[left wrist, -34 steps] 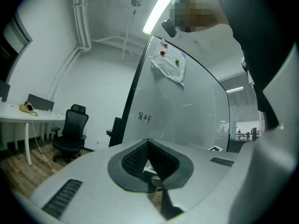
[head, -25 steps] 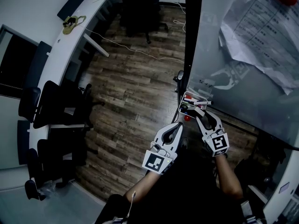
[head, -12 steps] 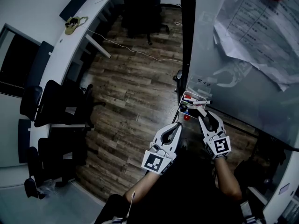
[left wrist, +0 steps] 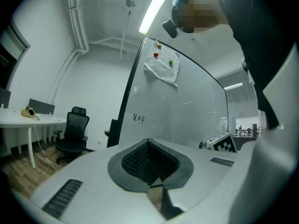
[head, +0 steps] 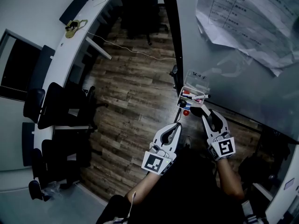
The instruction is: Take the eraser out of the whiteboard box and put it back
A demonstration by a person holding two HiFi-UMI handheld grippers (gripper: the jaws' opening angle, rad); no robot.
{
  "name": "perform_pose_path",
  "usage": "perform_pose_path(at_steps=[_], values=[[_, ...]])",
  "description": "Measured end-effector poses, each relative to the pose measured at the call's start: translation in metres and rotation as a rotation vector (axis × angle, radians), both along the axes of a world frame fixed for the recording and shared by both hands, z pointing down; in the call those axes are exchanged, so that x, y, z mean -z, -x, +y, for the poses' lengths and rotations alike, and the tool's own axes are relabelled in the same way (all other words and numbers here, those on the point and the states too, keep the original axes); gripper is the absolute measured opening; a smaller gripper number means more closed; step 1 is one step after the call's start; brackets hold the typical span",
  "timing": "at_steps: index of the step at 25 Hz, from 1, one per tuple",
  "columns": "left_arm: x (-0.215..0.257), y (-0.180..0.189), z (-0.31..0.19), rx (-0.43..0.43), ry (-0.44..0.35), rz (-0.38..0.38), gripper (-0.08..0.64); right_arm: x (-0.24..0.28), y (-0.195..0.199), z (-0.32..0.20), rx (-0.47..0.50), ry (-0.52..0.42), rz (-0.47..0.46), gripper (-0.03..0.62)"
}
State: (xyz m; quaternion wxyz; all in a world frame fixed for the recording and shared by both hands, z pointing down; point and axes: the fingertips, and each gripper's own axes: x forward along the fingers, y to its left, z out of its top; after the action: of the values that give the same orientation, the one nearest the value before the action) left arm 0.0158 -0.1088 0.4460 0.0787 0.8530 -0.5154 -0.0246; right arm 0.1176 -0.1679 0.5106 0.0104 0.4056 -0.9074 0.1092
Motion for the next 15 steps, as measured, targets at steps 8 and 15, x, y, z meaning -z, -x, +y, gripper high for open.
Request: perform_pose_path(at_steps=[8,15], values=[[0.01,0.004,0.021,-0.039,-0.044,0.006,0.006,0.016,0.001,0.033,-0.056,-0.018,-0.008,0.143],[0.017,0.023,0.06,-0.093,-0.046,0.037,0.006,0.027,0.009,0.086,-0.127,-0.034,-0.007,0.143]])
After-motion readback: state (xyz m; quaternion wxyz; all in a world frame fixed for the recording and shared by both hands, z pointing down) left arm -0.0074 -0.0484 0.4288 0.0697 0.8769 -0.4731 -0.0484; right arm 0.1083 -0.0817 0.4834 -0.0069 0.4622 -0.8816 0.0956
